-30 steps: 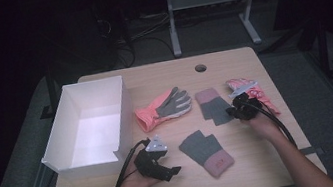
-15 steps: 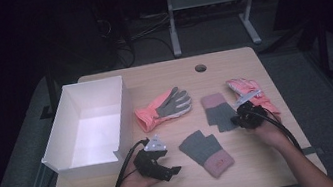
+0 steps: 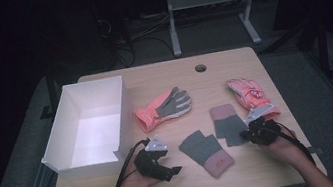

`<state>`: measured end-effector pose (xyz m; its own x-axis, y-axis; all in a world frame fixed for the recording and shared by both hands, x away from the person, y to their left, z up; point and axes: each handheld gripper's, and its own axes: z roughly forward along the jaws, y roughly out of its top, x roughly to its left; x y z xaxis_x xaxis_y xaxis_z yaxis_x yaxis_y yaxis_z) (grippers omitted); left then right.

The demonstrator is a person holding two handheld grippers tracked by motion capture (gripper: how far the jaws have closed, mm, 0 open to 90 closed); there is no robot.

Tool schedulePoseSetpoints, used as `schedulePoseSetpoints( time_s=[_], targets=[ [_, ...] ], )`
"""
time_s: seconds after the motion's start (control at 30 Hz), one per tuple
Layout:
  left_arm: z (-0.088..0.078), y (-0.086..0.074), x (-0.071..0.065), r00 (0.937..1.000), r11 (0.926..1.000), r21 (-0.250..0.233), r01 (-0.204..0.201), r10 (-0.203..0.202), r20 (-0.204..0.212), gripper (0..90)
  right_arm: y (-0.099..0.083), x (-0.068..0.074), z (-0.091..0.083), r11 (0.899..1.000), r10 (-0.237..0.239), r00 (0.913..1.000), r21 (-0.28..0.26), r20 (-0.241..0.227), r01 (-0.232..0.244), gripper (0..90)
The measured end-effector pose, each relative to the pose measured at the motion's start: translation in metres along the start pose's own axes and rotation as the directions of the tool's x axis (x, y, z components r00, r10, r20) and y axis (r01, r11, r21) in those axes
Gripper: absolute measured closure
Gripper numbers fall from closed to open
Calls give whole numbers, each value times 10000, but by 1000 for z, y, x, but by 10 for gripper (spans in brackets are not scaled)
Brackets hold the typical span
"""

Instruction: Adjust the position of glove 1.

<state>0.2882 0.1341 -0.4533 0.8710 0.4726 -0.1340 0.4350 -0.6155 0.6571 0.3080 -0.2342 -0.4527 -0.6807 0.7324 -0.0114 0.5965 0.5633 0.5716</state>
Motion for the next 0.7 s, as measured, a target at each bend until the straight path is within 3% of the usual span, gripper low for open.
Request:
schedulePoseSetpoints(
  time_s=[0.1, 0.23, 0.3, 0.4, 0.43, 0.7],
  targets=[
    [1, 0, -1, 9999, 9999, -96, 107, -107, 4, 204, 1, 8, -7, 9994, 75, 9993, -338, -365, -88, 900],
    [1, 1, 0, 10000, 10000, -60, 76, -76, 4, 204, 8, 24, -6, 9977, -319, 9958, -621, -853, 267, 900],
    [1, 1, -1, 10000, 10000, -45, 84, -84, 6, 204, 19, 39, 1, 9955, -678, 9902, -738, -1222, 591, 900],
    [1, 1, -1, 10000, 10000, -49, 63, -63, 9, 204, 26, 47, 5, 9934, -889, 9856, -846, -1439, 773, 900],
    [1, 0, -1, 10000, 9999, -70, 85, -85, 10, 204, 31, 53, 9, 9913, -1110, 9786, -894, -1734, 966, 900],
    [1, 1, -1, 10000, 10000, -58, 80, -80, 17, 204, 39, 72, 28, 9865, -1633, 9642, -476, -2090, 1567, 900]
  ],
)
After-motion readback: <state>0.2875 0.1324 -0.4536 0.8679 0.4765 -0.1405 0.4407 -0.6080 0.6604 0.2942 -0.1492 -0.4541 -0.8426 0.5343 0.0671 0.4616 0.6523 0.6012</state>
